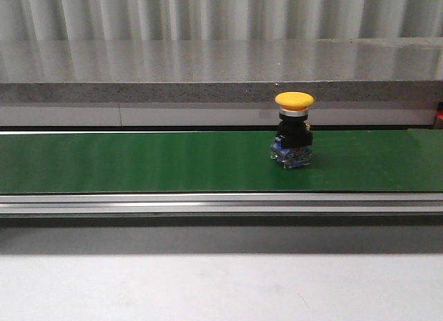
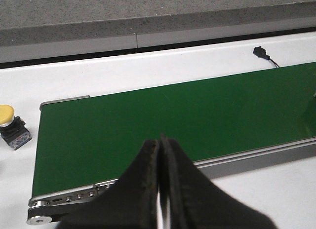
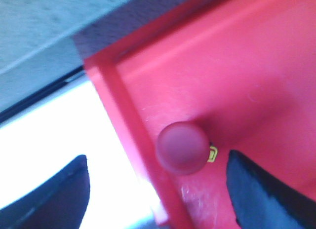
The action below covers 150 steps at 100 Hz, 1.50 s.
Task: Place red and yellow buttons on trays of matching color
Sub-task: 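Lower the right gripper onto the yellow button on the belt and grasp it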
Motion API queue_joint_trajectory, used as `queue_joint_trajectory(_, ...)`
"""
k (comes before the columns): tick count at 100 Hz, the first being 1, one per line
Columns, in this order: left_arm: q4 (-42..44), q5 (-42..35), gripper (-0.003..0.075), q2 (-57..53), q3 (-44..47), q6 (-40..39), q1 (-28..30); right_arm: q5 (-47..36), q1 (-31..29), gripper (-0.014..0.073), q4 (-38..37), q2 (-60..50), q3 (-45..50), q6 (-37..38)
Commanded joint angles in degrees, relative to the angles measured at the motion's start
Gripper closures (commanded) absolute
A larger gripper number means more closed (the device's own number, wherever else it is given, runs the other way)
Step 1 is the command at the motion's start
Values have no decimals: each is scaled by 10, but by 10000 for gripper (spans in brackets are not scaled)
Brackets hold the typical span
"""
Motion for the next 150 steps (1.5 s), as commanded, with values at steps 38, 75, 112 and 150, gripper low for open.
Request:
queue_joint_trajectory(38,-15,-33,740,2,-15,1,-4,-15,52,22,2,-260,133,-63)
queue_joint_trajectory(75,-15,-33,740,2,-15,1,-4,43,167,22,2,-356,188,-81)
queue_joint_trajectory(112,-15,-33,740,2,-15,1,-4,145,293,21,7,-339,174,-99)
queue_joint_trajectory(150,-15,-33,740,2,-15,1,-4,237,317,21,5,-207,119,-156)
